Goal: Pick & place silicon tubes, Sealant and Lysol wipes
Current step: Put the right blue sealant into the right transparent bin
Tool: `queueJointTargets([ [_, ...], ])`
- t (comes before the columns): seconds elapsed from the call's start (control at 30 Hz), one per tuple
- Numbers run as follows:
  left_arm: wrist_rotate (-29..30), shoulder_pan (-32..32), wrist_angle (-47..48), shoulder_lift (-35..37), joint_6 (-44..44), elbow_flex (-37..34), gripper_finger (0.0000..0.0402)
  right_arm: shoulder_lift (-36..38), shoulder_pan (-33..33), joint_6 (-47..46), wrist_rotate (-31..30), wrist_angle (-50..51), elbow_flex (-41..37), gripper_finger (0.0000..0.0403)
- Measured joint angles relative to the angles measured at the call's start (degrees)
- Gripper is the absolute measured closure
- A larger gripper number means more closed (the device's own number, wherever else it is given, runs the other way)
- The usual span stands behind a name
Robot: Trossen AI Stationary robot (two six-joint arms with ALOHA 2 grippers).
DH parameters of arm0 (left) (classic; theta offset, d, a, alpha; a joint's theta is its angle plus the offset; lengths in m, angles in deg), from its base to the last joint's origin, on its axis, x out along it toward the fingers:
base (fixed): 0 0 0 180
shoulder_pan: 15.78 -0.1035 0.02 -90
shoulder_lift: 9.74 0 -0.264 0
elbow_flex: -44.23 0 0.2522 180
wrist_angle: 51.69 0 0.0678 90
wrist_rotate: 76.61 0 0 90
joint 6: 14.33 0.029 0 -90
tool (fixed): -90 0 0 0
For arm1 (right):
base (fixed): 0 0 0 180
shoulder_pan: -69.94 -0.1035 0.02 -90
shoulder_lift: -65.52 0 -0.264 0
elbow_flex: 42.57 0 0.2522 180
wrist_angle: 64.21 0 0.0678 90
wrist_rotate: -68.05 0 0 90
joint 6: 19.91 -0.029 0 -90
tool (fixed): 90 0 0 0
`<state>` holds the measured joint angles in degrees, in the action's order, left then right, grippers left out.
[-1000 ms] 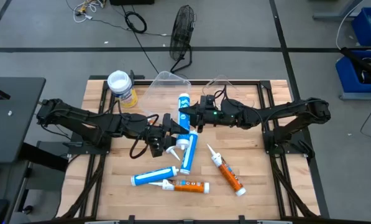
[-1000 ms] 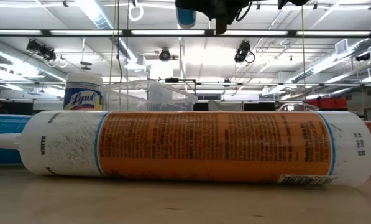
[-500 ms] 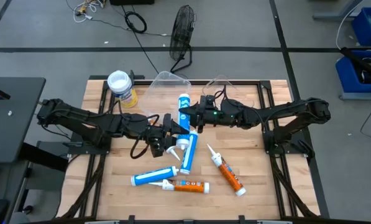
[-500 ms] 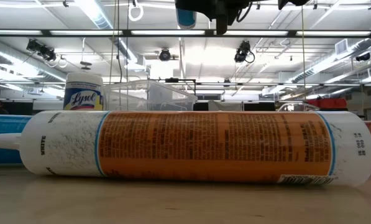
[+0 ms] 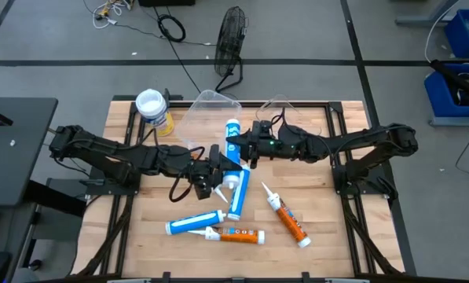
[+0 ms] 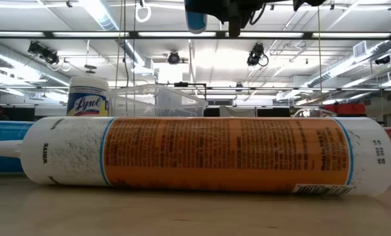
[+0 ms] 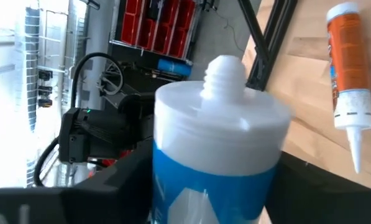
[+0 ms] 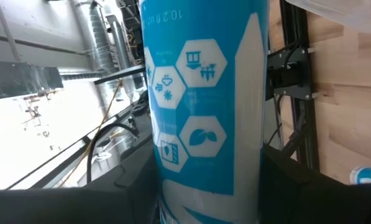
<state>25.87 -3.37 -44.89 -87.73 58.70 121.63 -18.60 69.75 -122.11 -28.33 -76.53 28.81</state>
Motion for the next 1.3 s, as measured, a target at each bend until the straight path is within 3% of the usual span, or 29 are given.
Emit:
queueJointTargets([
  [0.27,0.61,0.00,0.02,0.00,0.09,0.00,0.0181,0.00,0.02,-0.47,0.40,0.22,0.00,0.0191],
  [0.43,1.44,0.09,-0.11,0.00,0.52,0.00,0.0178,-0.12,0.19,4.63,-0.53,-1.86,0.00,0.0179],
  [0.57,2.91,0.37,-1.10,0.24,-1.16,0.20,0.0179,0.02,0.20,9.17,-0.42,-3.76,-0.07,0.0135],
  [0.83,3.30,0.44,-0.81,0.06,-3.20,0.02,0.0180,0.33,0.22,7.19,0.34,-2.33,-0.07,0.0014],
  [0.9,3.84,0.44,-0.85,0.00,-3.83,0.00,0.0180,0.53,0.69,7.56,0.55,-2.01,-0.07,0.0011],
  [1.07,7.15,0.45,-2.43,0.02,-5.26,0.00,0.0180,2.61,3.19,11.24,7.81,0.73,-0.07,0.0026],
  [1.3,12.07,0.39,-1.51,0.00,-11.30,0.44,0.0181,10.49,6.74,16.70,10.36,15.52,0.10,0.0018],
])
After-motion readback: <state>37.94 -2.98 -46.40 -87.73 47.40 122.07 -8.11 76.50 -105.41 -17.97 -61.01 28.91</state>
